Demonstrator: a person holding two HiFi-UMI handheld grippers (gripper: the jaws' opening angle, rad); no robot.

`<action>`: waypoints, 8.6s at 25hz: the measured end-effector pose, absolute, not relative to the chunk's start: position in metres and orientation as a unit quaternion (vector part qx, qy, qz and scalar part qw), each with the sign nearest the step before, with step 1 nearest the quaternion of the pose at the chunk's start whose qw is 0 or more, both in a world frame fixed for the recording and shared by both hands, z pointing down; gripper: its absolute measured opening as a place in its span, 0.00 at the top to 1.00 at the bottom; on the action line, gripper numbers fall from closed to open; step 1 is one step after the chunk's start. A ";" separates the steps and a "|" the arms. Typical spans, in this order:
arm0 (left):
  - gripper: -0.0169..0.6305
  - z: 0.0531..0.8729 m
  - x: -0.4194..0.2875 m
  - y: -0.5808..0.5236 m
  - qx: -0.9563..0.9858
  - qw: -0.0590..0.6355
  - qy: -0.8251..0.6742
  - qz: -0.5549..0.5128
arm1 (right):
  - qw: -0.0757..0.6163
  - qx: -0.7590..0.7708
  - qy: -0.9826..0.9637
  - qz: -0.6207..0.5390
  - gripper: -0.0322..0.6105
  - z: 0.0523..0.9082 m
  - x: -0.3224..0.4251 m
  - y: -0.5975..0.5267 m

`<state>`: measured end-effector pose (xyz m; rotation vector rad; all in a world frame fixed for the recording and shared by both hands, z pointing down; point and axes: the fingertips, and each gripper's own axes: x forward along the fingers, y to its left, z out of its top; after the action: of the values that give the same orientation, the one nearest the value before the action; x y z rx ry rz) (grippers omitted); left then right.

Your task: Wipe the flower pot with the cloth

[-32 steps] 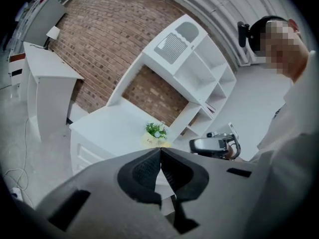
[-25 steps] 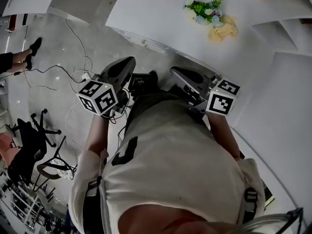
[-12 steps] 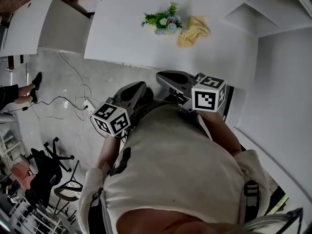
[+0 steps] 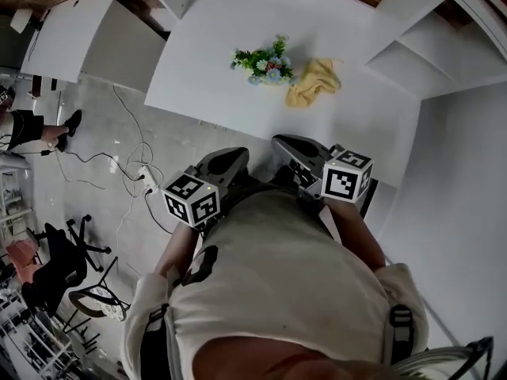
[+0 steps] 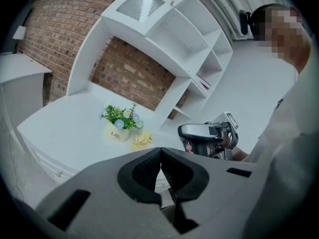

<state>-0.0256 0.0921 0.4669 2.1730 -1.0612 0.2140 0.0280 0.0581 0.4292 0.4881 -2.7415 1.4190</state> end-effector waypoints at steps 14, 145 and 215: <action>0.94 0.463 -0.096 0.040 0.841 0.338 -0.418 0.058 | 0.037 0.133 -0.895 0.423 0.94 0.426 -0.040 0.020; 0.57 0.626 -0.052 -0.114 0.873 0.160 -0.350 0.299 | 0.100 0.298 -0.778 0.544 0.85 0.619 0.038 -0.104; 0.49 0.629 -0.040 -0.111 0.894 0.127 -0.256 0.345 | 0.046 0.341 -0.754 0.559 0.85 0.618 0.039 -0.103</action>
<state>-0.0404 -0.1114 0.6290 2.6018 -0.7449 1.0035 0.0388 -0.1034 0.6179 1.0427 -2.3026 1.7071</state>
